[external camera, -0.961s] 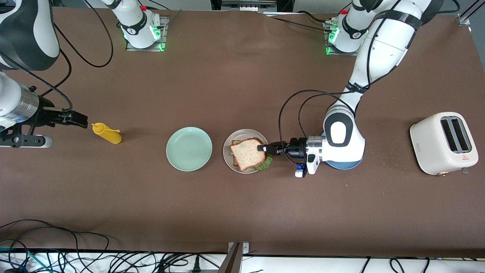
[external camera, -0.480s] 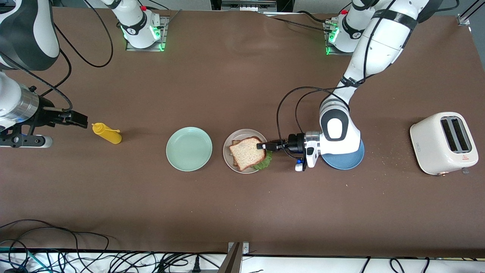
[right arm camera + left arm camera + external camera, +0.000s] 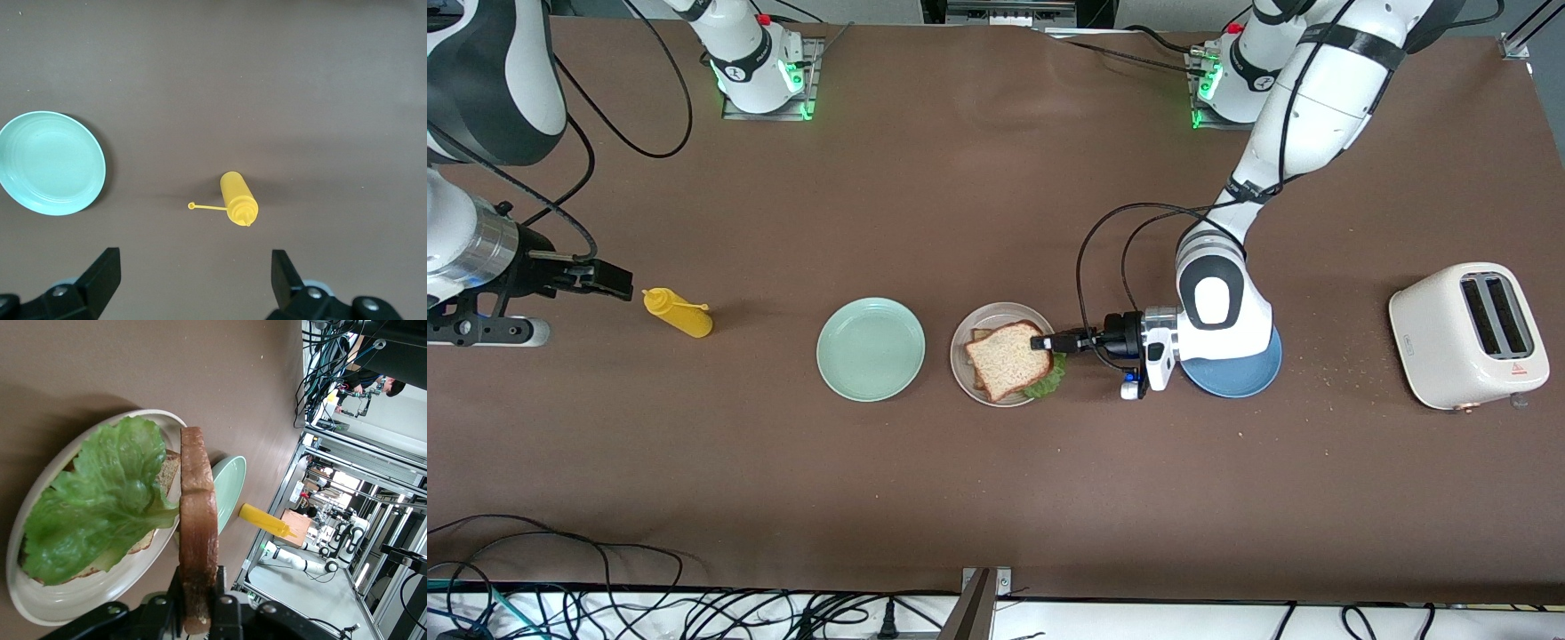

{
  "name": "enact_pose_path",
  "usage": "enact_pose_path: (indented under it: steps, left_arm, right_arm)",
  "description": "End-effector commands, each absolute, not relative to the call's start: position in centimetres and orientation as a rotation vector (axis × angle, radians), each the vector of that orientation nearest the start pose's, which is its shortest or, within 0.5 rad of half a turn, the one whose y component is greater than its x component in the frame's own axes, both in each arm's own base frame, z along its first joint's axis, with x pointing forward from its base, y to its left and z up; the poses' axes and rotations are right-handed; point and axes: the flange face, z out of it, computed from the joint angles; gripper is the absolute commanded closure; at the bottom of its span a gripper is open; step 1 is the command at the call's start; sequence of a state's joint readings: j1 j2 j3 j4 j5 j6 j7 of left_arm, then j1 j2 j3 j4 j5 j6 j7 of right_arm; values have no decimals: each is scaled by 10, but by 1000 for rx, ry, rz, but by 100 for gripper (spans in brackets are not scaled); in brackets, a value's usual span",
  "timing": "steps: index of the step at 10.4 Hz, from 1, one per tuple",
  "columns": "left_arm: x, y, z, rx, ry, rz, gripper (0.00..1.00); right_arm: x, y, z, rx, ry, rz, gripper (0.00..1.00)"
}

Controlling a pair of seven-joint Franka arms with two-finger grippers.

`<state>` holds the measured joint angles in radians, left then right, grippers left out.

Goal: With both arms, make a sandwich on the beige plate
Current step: 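Lower the bread onto the lettuce and open the left gripper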

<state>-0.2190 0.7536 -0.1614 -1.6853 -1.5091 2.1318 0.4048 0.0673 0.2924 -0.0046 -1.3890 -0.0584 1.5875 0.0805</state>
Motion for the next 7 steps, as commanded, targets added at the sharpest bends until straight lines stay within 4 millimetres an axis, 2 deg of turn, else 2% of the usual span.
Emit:
enact_pose_path:
  steps: [1, 5, 6, 7]
  left_arm:
    - [611, -264, 177, 1966, 319, -235, 0]
    - [616, -252, 179, 2028, 267, -228, 0]
    - [618, -245, 179, 2044, 261, -220, 0]
    - [628, -234, 188, 2088, 217, -197, 0]
  right_arm:
    - [633, 32, 537, -3209, 10, 138, 0]
    - [633, 32, 537, -3209, 10, 138, 0]
    - [633, 32, 537, -3209, 10, 138, 0]
    - [633, 32, 537, -3209, 10, 138, 0]
